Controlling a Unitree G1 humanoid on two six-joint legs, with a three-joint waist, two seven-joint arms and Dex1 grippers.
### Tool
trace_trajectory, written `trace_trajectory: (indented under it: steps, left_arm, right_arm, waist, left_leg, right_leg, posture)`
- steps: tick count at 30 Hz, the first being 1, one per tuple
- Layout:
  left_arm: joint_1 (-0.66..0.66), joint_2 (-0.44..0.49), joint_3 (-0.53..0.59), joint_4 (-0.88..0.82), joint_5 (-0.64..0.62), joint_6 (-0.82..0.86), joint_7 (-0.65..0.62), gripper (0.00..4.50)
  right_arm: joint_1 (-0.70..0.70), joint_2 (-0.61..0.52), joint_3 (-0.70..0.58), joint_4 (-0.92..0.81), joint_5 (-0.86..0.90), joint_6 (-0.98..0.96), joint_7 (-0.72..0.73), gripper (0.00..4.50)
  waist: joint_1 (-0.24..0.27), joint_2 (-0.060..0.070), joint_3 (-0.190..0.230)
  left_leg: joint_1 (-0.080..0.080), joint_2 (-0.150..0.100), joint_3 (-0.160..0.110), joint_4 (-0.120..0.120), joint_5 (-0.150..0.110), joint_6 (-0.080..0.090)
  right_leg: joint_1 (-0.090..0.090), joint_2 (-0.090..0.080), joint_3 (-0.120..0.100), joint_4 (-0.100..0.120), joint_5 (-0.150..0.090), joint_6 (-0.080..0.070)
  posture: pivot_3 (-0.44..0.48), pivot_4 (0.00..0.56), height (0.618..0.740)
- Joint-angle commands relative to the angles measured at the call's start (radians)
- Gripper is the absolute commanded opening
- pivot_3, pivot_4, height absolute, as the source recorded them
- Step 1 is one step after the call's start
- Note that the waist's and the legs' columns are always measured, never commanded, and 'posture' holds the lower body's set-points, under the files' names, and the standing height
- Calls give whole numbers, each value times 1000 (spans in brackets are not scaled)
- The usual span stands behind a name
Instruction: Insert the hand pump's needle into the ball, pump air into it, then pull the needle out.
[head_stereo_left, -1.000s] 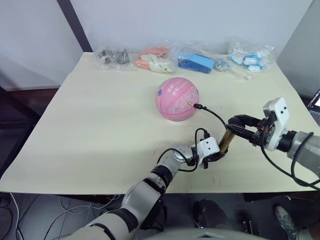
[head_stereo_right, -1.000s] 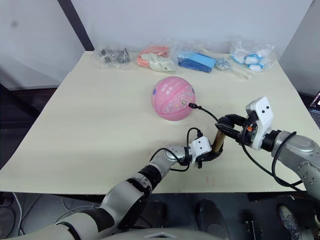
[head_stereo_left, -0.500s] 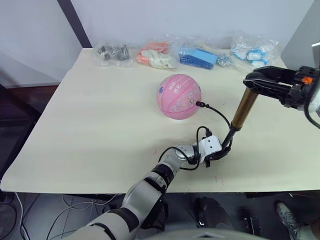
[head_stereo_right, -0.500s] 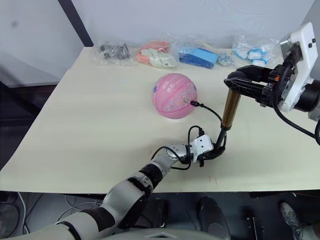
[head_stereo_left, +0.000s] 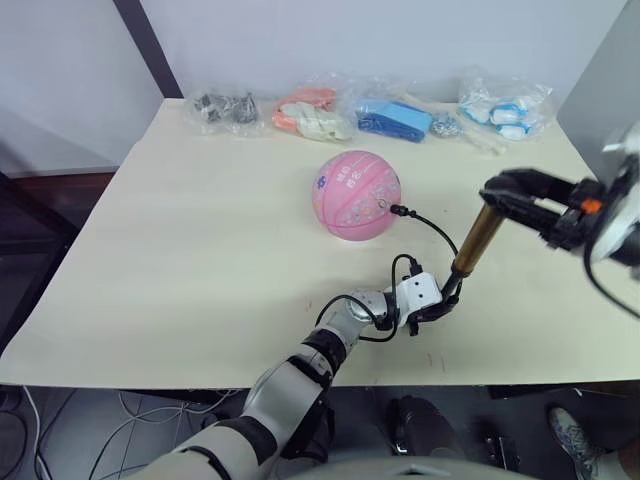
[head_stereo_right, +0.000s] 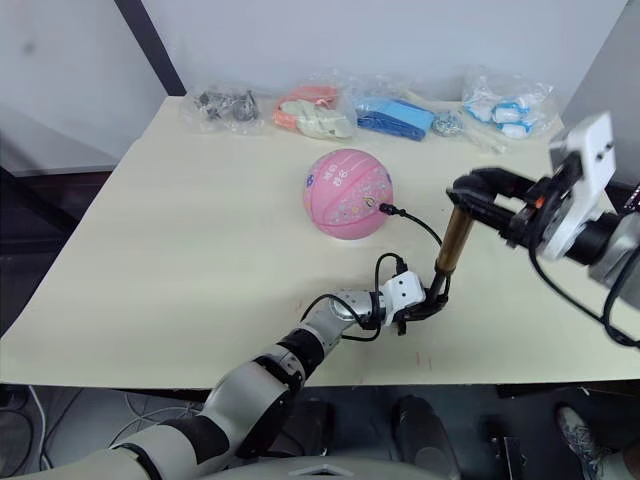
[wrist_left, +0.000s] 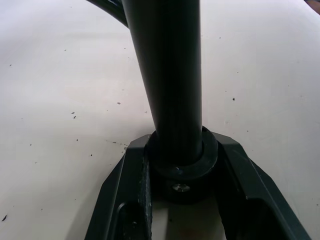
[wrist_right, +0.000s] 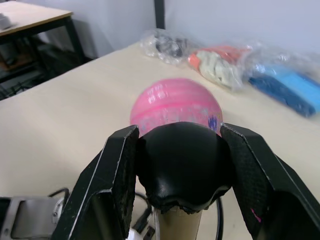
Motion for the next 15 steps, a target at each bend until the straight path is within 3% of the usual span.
trace_trajectory:
  steps: [1, 8, 15]
  left_arm:
    - [46, 43, -20, 87, 48, 49, 0, 1142]
    - [44, 48, -21, 86, 47, 49, 0, 1142]
    - [39, 52, -21, 89, 47, 48, 1, 1142]
  right_arm:
    - [105, 30, 145, 24, -182, -38, 20, 2062]
    - [233, 148, 382, 134, -438, -166, 73, 2062]
    - [299, 217, 431, 183, -538, -223, 118, 2062]
  waist:
    - [-1, 0, -2]
    - [-4, -6, -7]
    - [-6, -14, -20]
  left_leg:
    - [1, 0, 0, 0, 0, 0]
    - [17, 4, 0, -4, 0, 0]
    - [25, 11, 0, -6, -1, -1]
  right_leg:
    - [0, 0, 0, 0, 0, 0]
    - [15, 4, -2, -2, -5, 1]
    - [21, 12, -2, -2, -6, -2]
  posture:
    - [0, 150, 740]
    - [0, 150, 740]
    - [0, 150, 740]
